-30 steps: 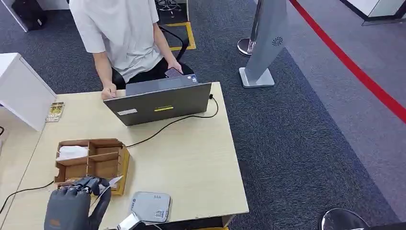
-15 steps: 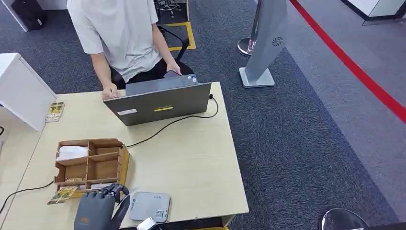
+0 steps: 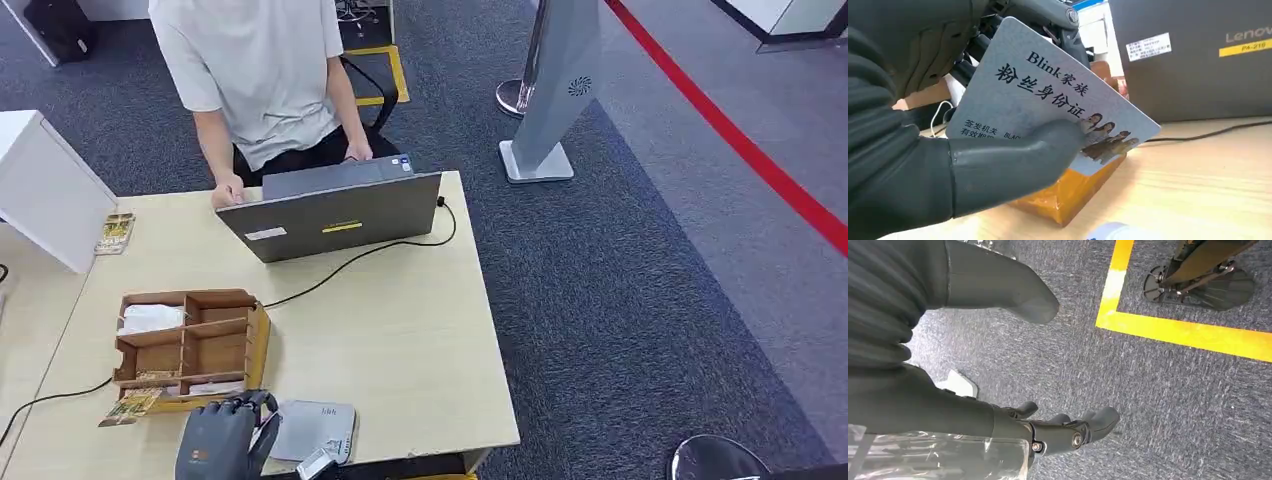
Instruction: Pass the card to the sensor for recognition and then transmit it.
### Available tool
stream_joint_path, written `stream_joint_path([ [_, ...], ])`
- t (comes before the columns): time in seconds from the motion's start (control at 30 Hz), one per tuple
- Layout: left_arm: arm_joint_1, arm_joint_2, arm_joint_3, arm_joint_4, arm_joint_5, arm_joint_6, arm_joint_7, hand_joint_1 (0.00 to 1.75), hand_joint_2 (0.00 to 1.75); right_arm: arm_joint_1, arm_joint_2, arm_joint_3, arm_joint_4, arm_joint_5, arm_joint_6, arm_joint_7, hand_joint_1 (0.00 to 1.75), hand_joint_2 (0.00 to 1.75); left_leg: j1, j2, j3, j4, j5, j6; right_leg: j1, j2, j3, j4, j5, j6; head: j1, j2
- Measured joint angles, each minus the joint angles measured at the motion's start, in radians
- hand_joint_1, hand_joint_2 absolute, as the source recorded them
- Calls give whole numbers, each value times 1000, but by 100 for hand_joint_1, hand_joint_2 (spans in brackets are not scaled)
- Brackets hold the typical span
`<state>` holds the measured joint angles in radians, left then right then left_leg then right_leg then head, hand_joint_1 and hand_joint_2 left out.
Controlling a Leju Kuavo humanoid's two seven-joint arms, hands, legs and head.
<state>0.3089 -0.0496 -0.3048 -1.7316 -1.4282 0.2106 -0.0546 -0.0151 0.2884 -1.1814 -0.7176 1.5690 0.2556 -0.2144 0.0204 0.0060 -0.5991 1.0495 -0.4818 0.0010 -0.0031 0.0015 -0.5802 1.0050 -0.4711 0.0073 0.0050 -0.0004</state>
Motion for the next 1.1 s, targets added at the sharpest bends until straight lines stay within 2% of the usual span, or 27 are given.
stream_joint_path([
  [0.27,-1,-13,24,32,-14,5,-2,175,175,0,0,0,1,0,-6,0,0,175,0,0,0,0,0,0,0,0,0,0,0,0,0,0],
  [0.6,2,-24,39,73,-16,-29,-18,175,175,0,0,3,8,0,-3,3,0,175,0,0,0,0,0,0,0,0,0,0,0,0,0,0],
  [1.1,2,-5,27,134,26,-37,23,175,175,-1,0,19,8,0,9,0,0,175,0,0,0,0,0,0,0,0,0,0,0,0,0,0],
])
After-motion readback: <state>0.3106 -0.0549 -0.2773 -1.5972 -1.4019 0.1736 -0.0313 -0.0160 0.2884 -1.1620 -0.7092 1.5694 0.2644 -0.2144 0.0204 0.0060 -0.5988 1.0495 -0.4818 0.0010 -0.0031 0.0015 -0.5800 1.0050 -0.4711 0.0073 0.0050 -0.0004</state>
